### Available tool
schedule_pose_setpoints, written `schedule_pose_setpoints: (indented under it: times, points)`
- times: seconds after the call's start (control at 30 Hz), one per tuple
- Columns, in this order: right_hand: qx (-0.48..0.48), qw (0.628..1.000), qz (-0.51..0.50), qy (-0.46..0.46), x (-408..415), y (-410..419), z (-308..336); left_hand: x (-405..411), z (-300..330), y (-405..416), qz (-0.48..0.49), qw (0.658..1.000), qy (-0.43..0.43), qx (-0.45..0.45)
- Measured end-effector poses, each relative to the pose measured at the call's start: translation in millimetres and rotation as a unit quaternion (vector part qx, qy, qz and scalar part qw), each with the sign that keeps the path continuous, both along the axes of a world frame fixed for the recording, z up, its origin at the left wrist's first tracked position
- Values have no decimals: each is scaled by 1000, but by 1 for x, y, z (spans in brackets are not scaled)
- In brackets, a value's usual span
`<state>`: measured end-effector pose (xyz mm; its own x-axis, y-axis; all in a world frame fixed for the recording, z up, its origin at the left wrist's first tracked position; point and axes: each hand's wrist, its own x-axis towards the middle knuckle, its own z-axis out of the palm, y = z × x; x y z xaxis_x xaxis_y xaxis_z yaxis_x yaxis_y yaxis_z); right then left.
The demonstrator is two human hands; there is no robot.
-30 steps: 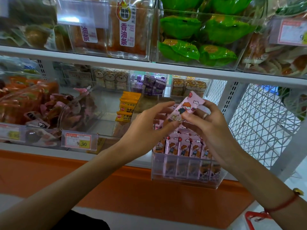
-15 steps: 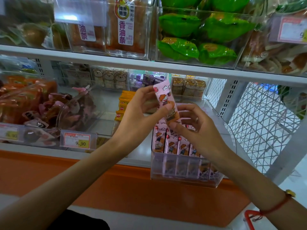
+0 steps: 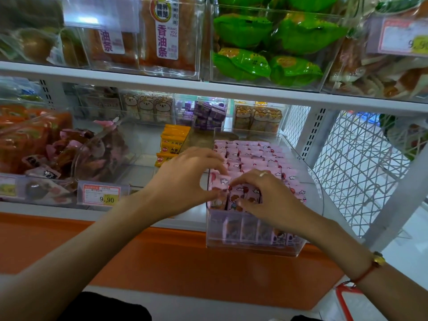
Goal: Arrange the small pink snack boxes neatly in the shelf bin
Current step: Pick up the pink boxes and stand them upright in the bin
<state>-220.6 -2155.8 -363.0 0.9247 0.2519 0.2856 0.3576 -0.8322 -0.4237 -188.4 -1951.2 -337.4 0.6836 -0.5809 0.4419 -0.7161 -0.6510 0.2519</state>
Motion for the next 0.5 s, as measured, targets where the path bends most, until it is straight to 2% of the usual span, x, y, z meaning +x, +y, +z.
schedule_pose_setpoints:
  times: [0.1, 0.2, 0.3, 0.4, 0.5]
  points:
    - [16, 1000, 2, -20, -1, 1, -1, 3, -8, -3, 47, 998, 9, 30]
    - [37, 998, 1, -59, -1, 5, 0, 6, -13, -4, 70, 994, 69, -57]
    - [28, 996, 13, -79, 5, 14, -1, 8, -16, -4, 90, 967, 151, -184]
    - [6, 996, 7, -89, 14, 24, -5, 7, -23, -5, 81, 959, 189, -193]
    - [30, 995, -5, -99, 19, 28, -7, 4, -23, -6, 65, 953, 220, -200]
